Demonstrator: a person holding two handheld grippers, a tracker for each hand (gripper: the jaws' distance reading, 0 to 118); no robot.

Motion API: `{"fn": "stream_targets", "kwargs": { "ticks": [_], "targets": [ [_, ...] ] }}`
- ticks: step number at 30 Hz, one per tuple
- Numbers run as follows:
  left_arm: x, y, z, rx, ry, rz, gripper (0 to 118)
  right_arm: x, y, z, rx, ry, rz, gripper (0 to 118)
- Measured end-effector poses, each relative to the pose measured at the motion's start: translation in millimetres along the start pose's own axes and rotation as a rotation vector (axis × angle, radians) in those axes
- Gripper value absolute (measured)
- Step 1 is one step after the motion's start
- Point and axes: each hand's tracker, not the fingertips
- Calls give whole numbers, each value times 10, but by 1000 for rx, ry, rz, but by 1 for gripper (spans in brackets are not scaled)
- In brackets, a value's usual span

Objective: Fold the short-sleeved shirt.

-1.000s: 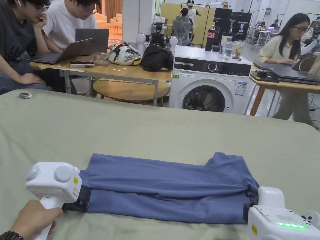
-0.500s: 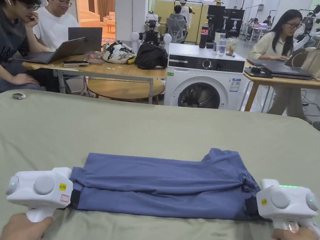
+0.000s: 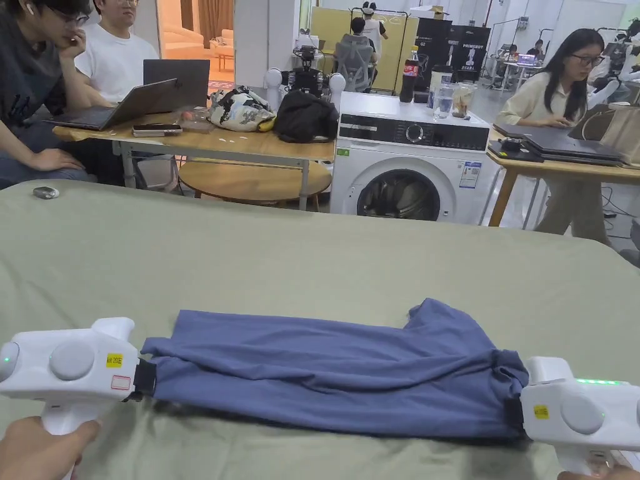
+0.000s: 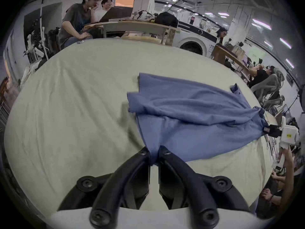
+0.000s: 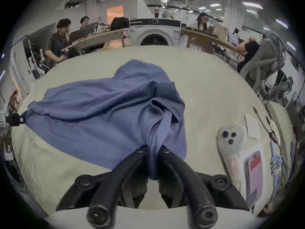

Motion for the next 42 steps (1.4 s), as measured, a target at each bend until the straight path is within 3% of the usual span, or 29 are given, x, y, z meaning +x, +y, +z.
{"fn": "stream_targets", "kwargs": {
  "ticks": [8,17,19,20,21,22,23,28,30,31,32,33,34,37,42],
  "targets": [
    [-156,-558,386,-53,-3,-18,2,-89,-682,502,-99,-15,26,6],
    [-218,-958,15,-95,11,-12,2,-206,-1060,280,-99,-57,22,8],
    [-198,-907,22,-91,17,-6,4,-270,-1018,340,-81,-105,45,23],
    [-173,-881,44,-88,26,-5,10,-291,-997,388,-54,-139,50,37],
    [-138,-852,90,-81,45,-3,25,-322,-949,455,-22,-163,46,49],
    [-101,-834,145,-44,72,-12,40,-350,-904,522,10,-177,41,51],
    [-52,-816,204,-4,83,-25,46,-384,-849,603,57,-170,28,51],
    [190,-727,502,222,41,-37,47,-658,-597,857,303,-139,0,51],
    [328,-740,578,317,56,-81,47,-796,-525,890,391,-126,-11,44],
    [394,-740,603,354,67,-99,46,-866,-501,890,417,-129,-18,30],
    [464,-740,626,389,81,-115,41,-932,-477,885,444,-121,-23,10],
    [520,-738,646,418,82,-119,19,-985,-449,870,463,-103,-29,0],
    [550,-744,638,445,71,-125,0,-1037,-431,849,462,-106,-30,0],
    [663,-649,596,464,107,-140,0,-1125,-377,783,476,-82,-22,0],
    [551,-188,273,345,95,-85,0,-1197,-278,638,446,-50,-23,0]
  ]
}}
